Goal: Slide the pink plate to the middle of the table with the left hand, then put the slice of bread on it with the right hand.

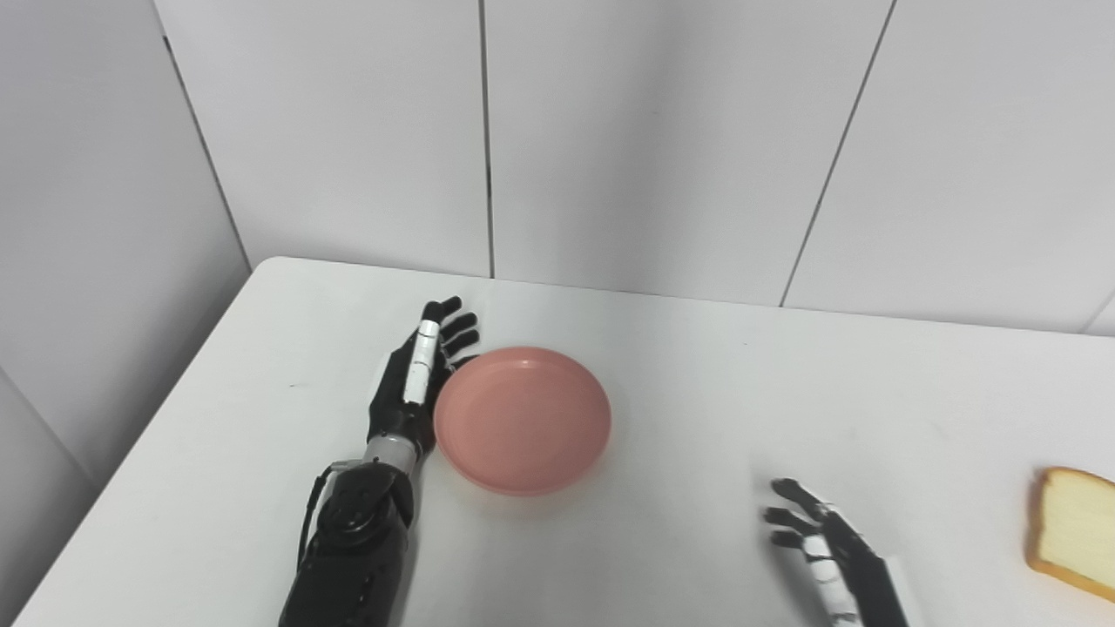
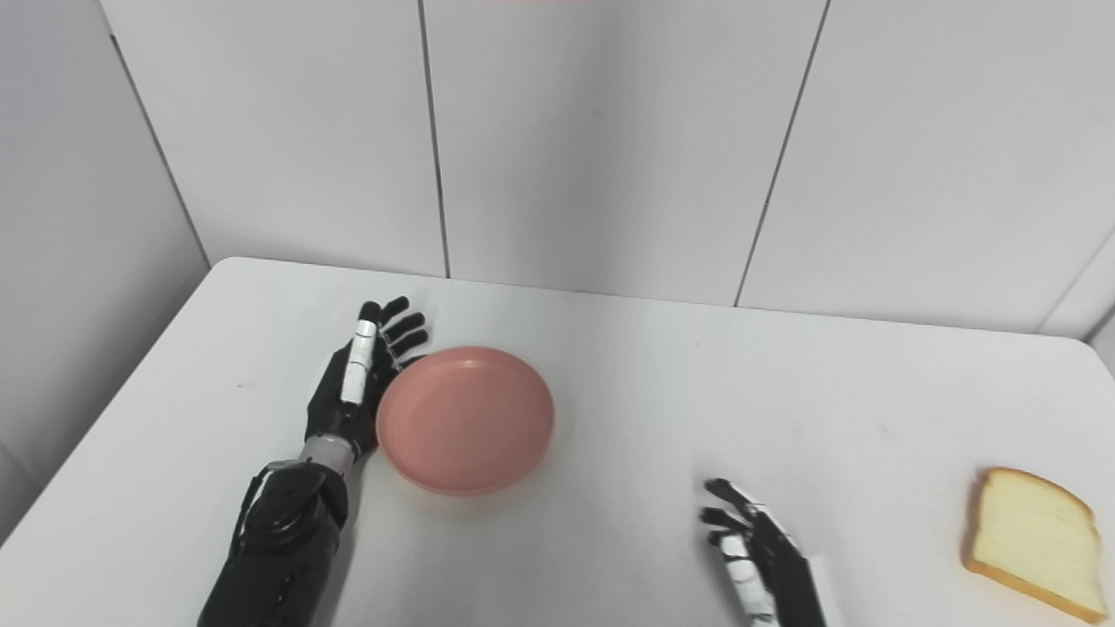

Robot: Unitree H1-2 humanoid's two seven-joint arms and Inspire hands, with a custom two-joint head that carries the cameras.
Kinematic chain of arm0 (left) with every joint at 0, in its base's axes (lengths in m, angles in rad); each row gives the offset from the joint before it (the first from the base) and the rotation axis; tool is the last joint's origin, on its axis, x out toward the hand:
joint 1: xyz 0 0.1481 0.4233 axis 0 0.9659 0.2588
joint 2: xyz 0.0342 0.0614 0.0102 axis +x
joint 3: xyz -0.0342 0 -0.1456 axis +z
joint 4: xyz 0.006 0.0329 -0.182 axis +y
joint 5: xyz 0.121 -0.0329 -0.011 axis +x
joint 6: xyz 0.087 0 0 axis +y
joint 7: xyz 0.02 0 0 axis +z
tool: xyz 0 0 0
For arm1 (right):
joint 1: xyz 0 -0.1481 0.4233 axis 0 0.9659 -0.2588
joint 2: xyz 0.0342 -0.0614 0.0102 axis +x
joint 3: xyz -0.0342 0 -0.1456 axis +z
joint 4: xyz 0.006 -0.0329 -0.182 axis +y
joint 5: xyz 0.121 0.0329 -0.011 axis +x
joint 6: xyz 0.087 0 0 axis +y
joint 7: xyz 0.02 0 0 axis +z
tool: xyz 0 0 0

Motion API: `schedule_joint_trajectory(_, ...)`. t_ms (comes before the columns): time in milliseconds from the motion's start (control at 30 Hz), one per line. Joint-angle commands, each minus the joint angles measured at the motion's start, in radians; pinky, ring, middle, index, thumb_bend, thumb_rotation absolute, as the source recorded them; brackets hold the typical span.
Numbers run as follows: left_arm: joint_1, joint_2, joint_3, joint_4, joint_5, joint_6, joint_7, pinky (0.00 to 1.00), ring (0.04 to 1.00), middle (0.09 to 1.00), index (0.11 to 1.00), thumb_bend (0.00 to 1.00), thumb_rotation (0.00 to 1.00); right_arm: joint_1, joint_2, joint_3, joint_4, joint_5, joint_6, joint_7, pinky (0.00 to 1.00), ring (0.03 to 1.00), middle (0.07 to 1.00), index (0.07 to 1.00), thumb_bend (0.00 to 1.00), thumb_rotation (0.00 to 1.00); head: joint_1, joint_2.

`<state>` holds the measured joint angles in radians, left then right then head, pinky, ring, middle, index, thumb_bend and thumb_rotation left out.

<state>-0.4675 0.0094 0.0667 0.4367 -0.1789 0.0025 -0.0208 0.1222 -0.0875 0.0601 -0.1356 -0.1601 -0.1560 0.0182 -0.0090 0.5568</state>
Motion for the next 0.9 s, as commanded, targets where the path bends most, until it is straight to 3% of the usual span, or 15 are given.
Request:
schedule_joint_trajectory(0, 0.011, -0.011, -0.011, 0.013, -0.001, 0.032, -0.021, 0.75, 0.843, 0.813, 0.831, 0.78, 0.90, 0.000, 0.022, 0.014, -0.039, -0.023, 0.017, -0.008, 0.69, 0.747, 0.843, 0.768, 0.62, 1.00, -0.011, 0.003)
schedule_joint_trajectory(333, 0.011, -0.017, -0.013, 0.025, -0.002, 0.044, -0.056, 0.71, 0.840, 0.807, 0.849, 0.77, 0.88, -0.014, 0.102, 0.051, -0.038, -0.139, 0.052, -0.063, 0.67, 0.727, 0.857, 0.766, 0.61, 1.00, -0.169, 0.017)
schedule_joint_trajectory(867, 0.015, -0.034, -0.007, 0.047, -0.012, 0.054, -0.095, 0.74, 0.828, 0.806, 0.831, 0.81, 0.88, -0.068, 0.148, 0.097, 0.047, -0.177, 0.030, -0.101, 0.69, 0.745, 0.836, 0.761, 0.56, 1.00, -0.282, 0.018)
